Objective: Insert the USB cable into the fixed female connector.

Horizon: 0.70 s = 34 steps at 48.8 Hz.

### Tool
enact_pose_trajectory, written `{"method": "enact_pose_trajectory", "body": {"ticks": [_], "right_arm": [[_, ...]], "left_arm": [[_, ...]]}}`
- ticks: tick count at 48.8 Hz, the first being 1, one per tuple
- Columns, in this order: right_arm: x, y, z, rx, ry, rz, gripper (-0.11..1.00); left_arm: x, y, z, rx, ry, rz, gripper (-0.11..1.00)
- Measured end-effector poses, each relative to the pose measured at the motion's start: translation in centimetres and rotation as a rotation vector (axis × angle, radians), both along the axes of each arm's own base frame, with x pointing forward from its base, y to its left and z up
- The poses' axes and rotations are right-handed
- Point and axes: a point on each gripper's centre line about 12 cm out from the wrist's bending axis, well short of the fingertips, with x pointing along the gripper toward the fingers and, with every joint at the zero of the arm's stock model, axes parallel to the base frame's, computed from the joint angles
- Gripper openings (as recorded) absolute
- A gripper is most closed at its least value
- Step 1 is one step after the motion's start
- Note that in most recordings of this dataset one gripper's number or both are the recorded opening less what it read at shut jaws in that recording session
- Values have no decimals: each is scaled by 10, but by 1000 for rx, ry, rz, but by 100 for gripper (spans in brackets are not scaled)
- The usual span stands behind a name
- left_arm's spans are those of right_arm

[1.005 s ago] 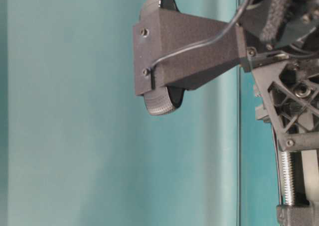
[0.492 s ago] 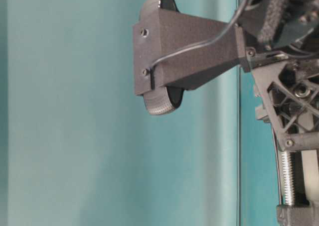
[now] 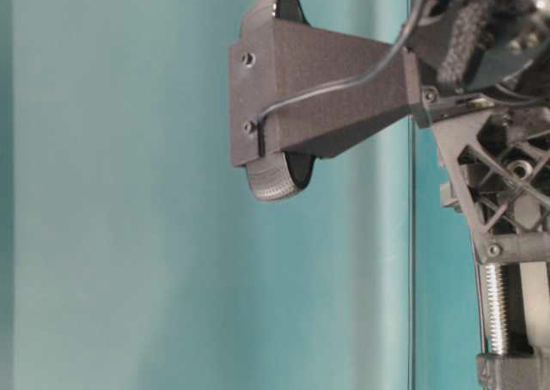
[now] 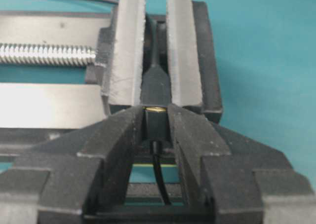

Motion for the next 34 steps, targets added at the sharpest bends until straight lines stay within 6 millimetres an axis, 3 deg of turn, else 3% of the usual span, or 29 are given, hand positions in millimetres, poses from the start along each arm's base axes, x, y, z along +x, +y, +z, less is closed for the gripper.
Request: {"method": "enact_pose_trajectory", "body": {"ticks": [34], "right_arm": [[1,18,-1,27,-4,53,37]], "left_arm": [[0,0,0,1,0,0,99]]}}
